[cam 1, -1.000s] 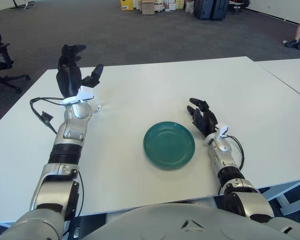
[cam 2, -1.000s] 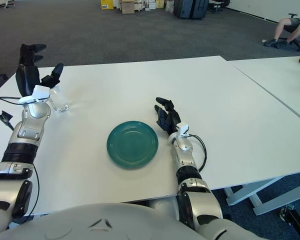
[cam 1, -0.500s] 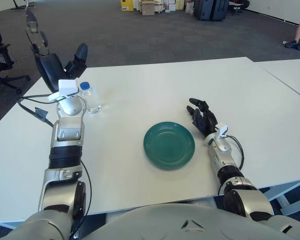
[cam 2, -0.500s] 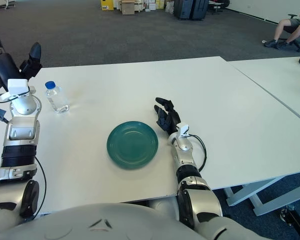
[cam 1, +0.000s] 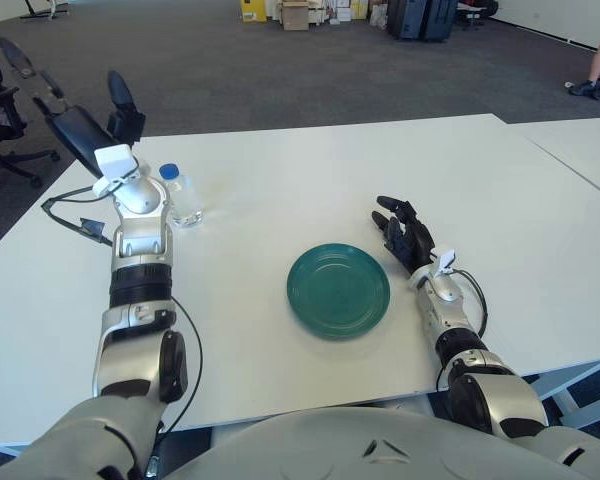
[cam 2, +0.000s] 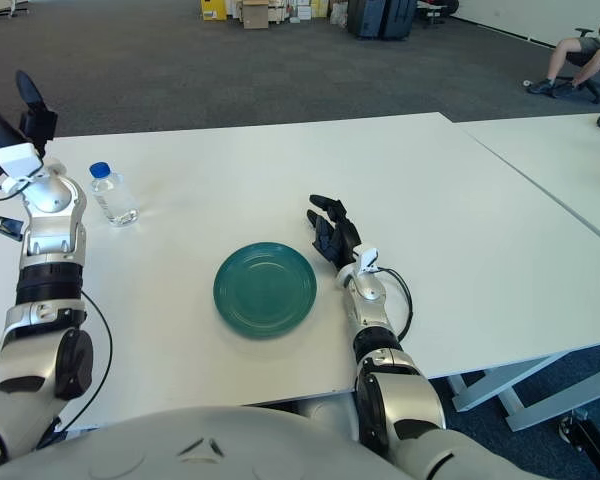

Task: Put the bottle into the plate.

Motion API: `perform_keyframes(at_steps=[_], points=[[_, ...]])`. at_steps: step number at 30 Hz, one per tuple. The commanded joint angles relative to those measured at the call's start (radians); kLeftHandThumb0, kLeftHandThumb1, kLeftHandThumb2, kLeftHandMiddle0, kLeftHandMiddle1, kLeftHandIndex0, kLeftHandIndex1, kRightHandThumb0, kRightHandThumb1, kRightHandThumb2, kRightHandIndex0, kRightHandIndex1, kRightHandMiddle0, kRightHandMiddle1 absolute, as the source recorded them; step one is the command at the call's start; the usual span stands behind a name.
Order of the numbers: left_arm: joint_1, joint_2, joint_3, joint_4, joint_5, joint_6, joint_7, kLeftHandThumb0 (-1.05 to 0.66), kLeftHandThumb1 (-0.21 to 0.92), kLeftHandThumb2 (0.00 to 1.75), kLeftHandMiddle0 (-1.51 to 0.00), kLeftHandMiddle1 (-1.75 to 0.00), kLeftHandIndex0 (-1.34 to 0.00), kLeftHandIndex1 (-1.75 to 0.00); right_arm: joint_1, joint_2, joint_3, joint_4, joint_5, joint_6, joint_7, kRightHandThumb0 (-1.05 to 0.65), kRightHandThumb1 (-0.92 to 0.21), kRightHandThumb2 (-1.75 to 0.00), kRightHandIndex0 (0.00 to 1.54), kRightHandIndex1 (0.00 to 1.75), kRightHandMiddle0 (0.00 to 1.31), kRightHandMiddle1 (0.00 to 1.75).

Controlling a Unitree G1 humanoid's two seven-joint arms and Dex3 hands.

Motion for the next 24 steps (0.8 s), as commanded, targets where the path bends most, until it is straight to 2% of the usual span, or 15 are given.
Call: perform_keyframes(at_steps=[1, 8, 14, 24], points=[[0.018, 0.005, 0.001, 0.139, 0.035, -0.013, 0.066, -0.92, 0.92, 0.64, -0.05, 0.00, 0.00, -0.35, 0.010, -0.008, -0.019, 0.042, 0.025, 0.006, 0.021, -0.60, -0.92, -0.82, 0.34, 0.00, 0.00, 0.91], [-0.017, 0.079, 0.007, 0.343, -0.026, -0.022, -0.022, -0.88, 0.92, 0.56, -0.08, -0.01, 0.00, -0.35, -0.001, -0.015, -0.032, 0.072, 0.038, -0.015, 0.053, -0.59, -0.92, -0.82, 0.34, 0.00, 0.00, 0.90], [-0.093, 0.164, -0.004, 0.600, -0.066, -0.019, -0.133, -0.90, 0.92, 0.51, -0.08, 0.00, 0.00, -0.28, -0.011, -0.020, -0.039, 0.089, 0.039, -0.018, 0.070, -0.59, -0.92, -0.82, 0.34, 0.00, 0.00, 0.92], [-0.143, 0.176, -0.023, 0.772, -0.119, 0.012, -0.239, -1.00, 0.92, 0.46, -0.04, 0.00, 0.00, -0.18, -0.017, -0.026, -0.038, 0.098, 0.029, -0.020, 0.066, -0.57, -0.92, -0.82, 0.34, 0.00, 0.00, 0.92]])
